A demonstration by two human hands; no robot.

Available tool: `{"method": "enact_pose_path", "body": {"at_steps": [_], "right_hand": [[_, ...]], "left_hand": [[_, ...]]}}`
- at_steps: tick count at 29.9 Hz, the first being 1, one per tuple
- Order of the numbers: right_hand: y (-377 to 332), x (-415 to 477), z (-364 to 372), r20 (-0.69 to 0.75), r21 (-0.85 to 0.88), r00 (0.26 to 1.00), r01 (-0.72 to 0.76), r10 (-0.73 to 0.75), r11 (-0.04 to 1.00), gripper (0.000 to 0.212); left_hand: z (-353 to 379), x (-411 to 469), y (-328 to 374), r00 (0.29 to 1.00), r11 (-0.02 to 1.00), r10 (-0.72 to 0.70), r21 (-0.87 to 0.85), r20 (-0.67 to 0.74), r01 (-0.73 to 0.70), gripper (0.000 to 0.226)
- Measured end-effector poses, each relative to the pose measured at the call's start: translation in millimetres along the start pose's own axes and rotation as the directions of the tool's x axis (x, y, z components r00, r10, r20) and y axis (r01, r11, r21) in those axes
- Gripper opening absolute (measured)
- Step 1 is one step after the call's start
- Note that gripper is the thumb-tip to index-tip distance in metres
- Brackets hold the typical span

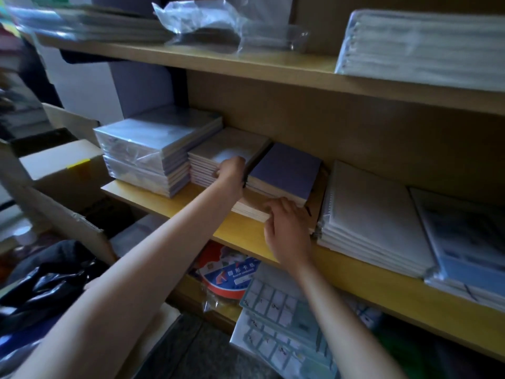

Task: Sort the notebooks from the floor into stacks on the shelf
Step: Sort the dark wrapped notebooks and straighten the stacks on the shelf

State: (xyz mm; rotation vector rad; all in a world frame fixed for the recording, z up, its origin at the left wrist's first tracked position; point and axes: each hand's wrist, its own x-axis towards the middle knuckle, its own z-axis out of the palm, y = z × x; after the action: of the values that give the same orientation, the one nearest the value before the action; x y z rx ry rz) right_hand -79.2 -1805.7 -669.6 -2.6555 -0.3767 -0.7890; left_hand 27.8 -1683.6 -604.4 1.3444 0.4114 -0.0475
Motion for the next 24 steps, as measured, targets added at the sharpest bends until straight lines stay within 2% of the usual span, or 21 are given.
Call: {"method": "enact_pose_path", "body": {"at_steps": [3,5,7,8,10,12,15,18,21,24], "right_hand": [[1,-1,0,-0.006,0.065,1.0,0.02,-0.019,0.998,0.034],[3,-1,0,-0.011,0.111,1.0,0.018,-0.017,0.994,0.027],[4,-1,0,-0.012,0.105,1.0,0.018,-0.016,0.994,0.025],[4,-1,0,-0.022,0.101,1.0,0.023,-0.021,0.995,0.024],[4,1,0,-0.047,0.113,0.999,0.03,-0.025,0.993,0.023],[3,3,-1,-0.062,0.122,0.998,0.029,-0.021,0.992,0.028],[3,4,0,-0.082,0.145,0.996,0.033,-0.021,0.989,0.031],[5,6,1,-0.096,0.169,0.995,0.038,-0.022,0.985,0.033],[6,6,2,-0.117,0.159,0.993,0.044,-0.025,0.986,0.031],[7,7,2,-0.134,0.16,0.991,0.041,-0.019,0.986,0.03]], "left_hand": [[1,6,-15,0.996,0.993,0.056,0.108,-0.065,-0.049,0.08],[-3,-11,-15,0.988,0.965,0.135,0.238,-0.071,-0.115,0.076],[-12,-14,-16,0.972,0.862,0.208,0.49,-0.108,-0.129,0.07],[-18,-13,-17,0.955,0.792,0.25,0.601,-0.158,-0.108,0.074],[-31,-14,-20,0.919,0.686,0.347,0.72,-0.188,-0.111,0.096],[-39,-11,-29,0.869,0.614,0.481,0.752,-0.114,-0.241,0.109],[-40,-4,-39,0.778,0.525,0.629,0.735,0.004,-0.428,0.106],[-41,0,-39,0.725,0.461,0.688,0.752,0.033,-0.471,0.101],[-45,4,-36,0.68,0.352,0.725,0.789,0.111,-0.504,0.091],[-48,7,-35,0.657,0.324,0.742,0.785,0.136,-0.529,0.087]]}}
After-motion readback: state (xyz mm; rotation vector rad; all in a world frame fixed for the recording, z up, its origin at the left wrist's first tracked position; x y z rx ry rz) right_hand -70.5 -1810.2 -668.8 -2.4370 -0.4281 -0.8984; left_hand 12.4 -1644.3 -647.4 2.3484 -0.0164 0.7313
